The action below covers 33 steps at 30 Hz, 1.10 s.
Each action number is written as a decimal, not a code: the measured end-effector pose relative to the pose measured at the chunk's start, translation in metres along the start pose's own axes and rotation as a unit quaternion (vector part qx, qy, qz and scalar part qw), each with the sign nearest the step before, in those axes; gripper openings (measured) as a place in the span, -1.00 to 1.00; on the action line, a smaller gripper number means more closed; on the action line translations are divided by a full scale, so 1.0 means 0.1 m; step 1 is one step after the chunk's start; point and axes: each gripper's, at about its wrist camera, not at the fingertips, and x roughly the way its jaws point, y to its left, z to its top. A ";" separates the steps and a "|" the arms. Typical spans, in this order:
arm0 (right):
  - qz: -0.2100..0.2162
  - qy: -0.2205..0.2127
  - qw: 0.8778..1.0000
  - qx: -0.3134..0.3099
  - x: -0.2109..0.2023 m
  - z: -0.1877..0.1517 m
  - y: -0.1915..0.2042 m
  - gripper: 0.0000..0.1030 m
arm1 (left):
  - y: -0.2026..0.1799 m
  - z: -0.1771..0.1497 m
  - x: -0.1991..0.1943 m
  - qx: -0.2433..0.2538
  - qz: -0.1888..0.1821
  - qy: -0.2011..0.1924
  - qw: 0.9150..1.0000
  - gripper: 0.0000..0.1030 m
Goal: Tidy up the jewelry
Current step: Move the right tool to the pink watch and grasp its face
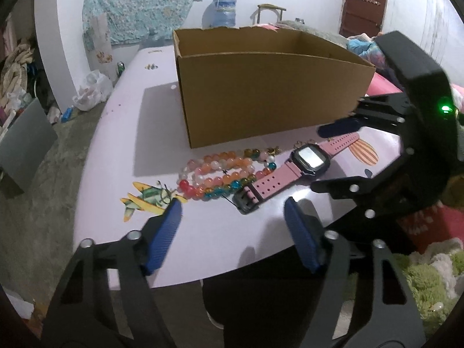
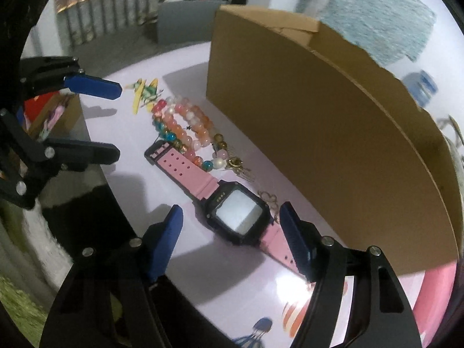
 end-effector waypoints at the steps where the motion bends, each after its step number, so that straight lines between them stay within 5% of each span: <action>1: 0.006 0.003 1.000 -0.010 0.03 0.01 0.01 0.30 | 0.00 0.00 0.00 -0.001 -0.003 0.001 1.000 0.20; 5: 0.021 0.013 0.999 -0.042 0.09 0.02 0.01 0.25 | -0.02 -0.02 -0.01 0.003 -0.007 0.004 1.000 -0.03; 9: 0.030 0.024 0.998 -0.047 0.08 0.06 -0.08 -0.03 | -0.07 -0.04 -0.05 0.014 -0.004 0.003 1.000 -0.06; 21: 0.126 0.056 0.990 0.006 0.01 0.09 -0.31 -0.03 | -0.39 -0.05 -0.08 0.073 -0.009 0.002 0.997 -0.05; 33: 0.218 0.097 0.970 0.044 0.12 0.11 -0.43 -0.03 | -0.83 -0.13 0.23 0.200 0.066 0.019 0.977 -0.17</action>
